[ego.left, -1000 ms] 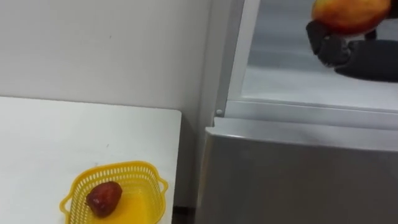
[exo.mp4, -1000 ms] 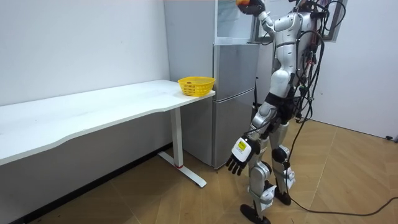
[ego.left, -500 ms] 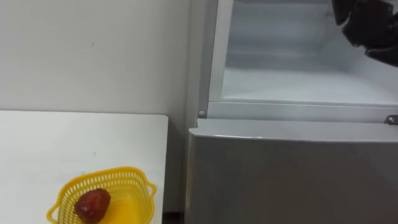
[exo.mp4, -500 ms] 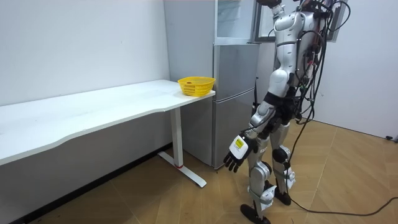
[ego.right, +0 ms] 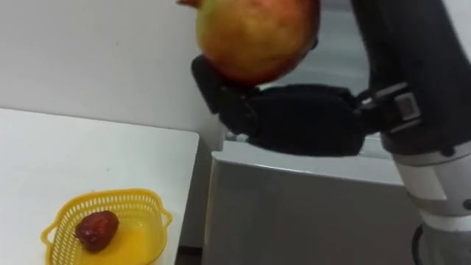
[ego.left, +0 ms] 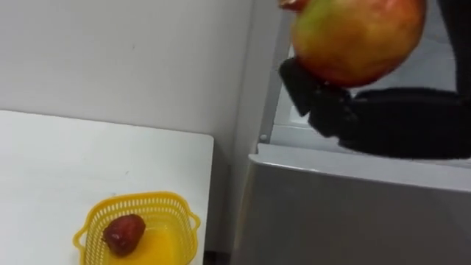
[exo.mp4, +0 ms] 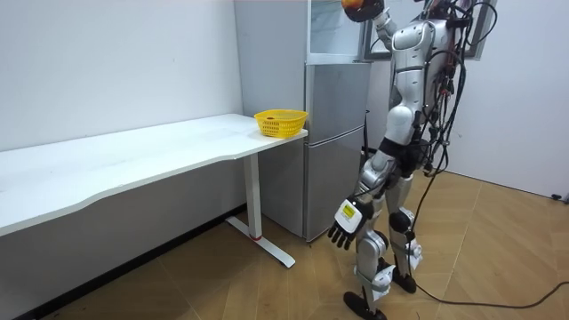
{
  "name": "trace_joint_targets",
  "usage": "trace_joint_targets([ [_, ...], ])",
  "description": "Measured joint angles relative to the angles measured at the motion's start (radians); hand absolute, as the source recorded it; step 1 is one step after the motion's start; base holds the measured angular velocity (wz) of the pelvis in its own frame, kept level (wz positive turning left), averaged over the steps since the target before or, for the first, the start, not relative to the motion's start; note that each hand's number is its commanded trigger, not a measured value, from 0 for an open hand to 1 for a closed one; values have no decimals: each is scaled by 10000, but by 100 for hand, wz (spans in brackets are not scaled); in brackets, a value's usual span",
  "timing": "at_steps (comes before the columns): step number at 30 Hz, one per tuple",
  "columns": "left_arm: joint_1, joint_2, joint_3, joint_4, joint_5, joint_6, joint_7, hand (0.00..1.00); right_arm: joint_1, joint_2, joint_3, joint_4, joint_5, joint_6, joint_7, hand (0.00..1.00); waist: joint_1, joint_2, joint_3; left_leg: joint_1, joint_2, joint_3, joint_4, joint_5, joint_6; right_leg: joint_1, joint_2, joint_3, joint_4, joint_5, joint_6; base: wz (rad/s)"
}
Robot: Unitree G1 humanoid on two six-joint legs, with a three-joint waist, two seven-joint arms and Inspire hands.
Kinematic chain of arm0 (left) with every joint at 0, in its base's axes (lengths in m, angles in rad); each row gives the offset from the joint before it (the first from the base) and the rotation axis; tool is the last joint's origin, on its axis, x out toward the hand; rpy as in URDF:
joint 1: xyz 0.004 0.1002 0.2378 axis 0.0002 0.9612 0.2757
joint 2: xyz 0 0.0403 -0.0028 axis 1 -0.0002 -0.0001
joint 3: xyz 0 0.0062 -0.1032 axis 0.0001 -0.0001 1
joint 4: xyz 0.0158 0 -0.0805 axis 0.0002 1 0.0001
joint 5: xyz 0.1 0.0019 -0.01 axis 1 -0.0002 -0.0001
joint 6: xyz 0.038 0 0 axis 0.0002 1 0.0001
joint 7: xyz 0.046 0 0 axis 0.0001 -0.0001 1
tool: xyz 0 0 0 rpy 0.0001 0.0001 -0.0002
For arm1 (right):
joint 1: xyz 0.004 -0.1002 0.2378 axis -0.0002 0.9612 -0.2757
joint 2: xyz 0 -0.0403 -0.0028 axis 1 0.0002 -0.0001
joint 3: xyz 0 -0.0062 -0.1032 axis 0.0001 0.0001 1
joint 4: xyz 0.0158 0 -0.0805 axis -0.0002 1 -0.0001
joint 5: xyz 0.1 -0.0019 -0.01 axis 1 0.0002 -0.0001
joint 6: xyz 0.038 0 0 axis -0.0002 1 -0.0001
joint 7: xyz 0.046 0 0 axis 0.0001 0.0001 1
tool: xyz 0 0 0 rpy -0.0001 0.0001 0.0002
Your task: Retrieve from the upper fridge
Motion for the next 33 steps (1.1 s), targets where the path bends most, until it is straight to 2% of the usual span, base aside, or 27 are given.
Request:
trace_joint_targets([
  [4, -4, 10, 6, 9, 2, -6, -147, 0, -196, 6, 506, -54, -9, -7, 387, 100, 260, -64, 42, -100, 1, -79, 12, 1, 0, -5, 0, -112, -14, 0, 0, 6],
  [7, -21, 18, 6, 4, 15, -11, -163, 0, -395, 261, 719, -63, -8, 9, 475, 100, 455, -184, 78, -153, -2, -146, -20, -1, -3, 11, 0, -290, -40, 0, 0, 7],
  [12, -51, 61, -23, 18, -7, -10, -244, 0, -745, 423, 1741, -40, -26, 65, 603, 100, 785, -377, 71, -81, -6, -209, -32, 1, -2, 72, 5, -264, -48, 0, 0, 4],
  [14, -103, 88, -26, 86, -5, -7, -301, 0, -878, 582, 2128, 71, -345, 58, 785, 100, 868, -429, 100, -107, -14, -257, 9, 1, -2, 71, 7, -264, -49, 0, 0, 7],
  [17, -141, 94, -46, 100, 3, -7, -396, 0, -916, 1046, 2528, 382, -926, 114, 1026, 100, 938, -457, 117, -257, -43, -423, 44, -1, -5, 66, 11, -278, -47, 0, 1, 15],
  [21, -228, 109, -242, 101, -16, 31, -381, 0, -918, 1217, 3163, 1105, -1252, 290, 1073, 100, 1168, -454, 123, -349, -49, -585, 78, 1, -27, 35, 24, -454, -49, 0, 1, 10],
  [23, -289, 92, -276, 95, 59, 92, -368, 0, -924, 1262, 3487, 1655, -1609, 371, 1076, 100, 1405, -497, 132, -439, -50, -643, 85, 19, -53, -27, 29, -553, -50, 0, 1, 7],
  [26, -404, 69, -303, 101, 63, 96, -352, 0, -937, 1387, 3657, 2286, -2056, 489, 1118, 100, 1650, -542, 158, -526, -50, -661, 140, 29, -64, -121, 32, -576, -49, 0, 0, 2],
  [29, -492, 97, -313, 104, 3, 104, -370, 0, -938, 1535, 3881, 3159, -2546, 729, 1178, 100, 1910, -588, 174, -659, -53, -745, 187, 27, -66, -157, 32, -802, -52, 1, -1, 9],
  [33, -619, 135, -318, 118, -4, 232, -482, 0, -938, 1606, 4140, 4291, -2690, 754, 1178, 100, 2178, -594, 174, -747, -53, -770, 187, 27, -67, -206, 31, -839, -55, 1, 0, 2],
])
